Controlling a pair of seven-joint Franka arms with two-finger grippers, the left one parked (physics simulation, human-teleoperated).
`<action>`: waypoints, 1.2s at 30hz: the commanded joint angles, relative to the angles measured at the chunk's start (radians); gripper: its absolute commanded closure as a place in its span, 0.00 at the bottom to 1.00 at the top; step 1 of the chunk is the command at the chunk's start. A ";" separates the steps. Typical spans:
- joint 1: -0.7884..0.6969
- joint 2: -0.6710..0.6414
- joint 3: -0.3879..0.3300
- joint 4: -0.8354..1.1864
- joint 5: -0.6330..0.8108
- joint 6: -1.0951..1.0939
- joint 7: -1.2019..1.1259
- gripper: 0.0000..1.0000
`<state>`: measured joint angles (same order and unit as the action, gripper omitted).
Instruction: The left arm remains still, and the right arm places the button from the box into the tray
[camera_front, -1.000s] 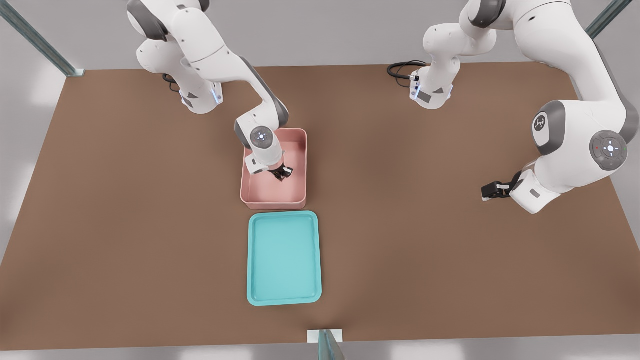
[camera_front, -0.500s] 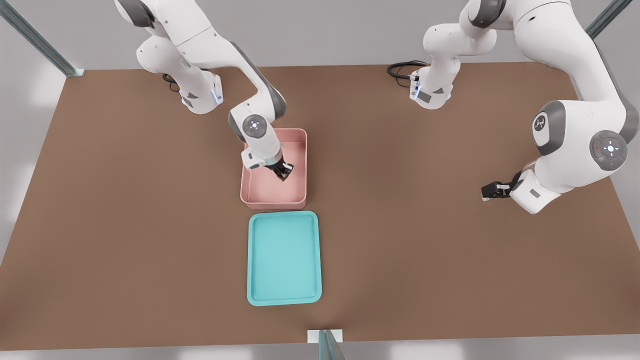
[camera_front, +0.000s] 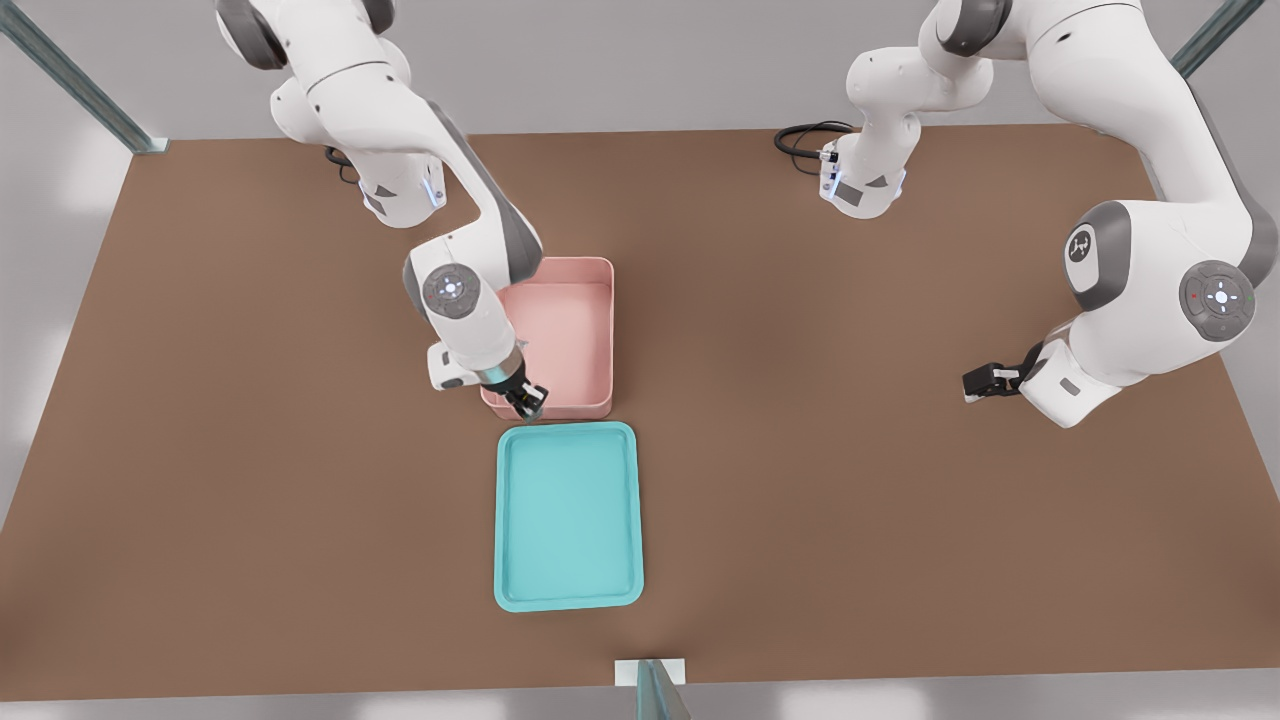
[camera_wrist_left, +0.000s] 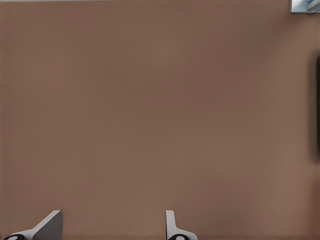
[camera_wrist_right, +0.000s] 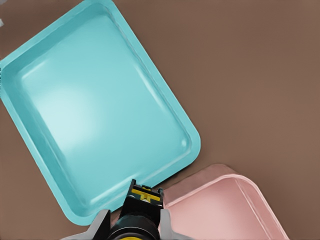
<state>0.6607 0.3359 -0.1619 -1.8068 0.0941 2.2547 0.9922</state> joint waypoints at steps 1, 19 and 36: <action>-0.024 0.046 0.004 0.069 -0.011 -0.090 -0.021 0.55; -0.170 0.532 0.143 0.643 -0.028 -0.176 -0.021 0.54; -0.171 0.381 0.113 0.643 -0.034 -0.337 -0.092 0.00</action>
<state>0.4825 0.7484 -0.0350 -1.1679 0.0617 2.0810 0.9591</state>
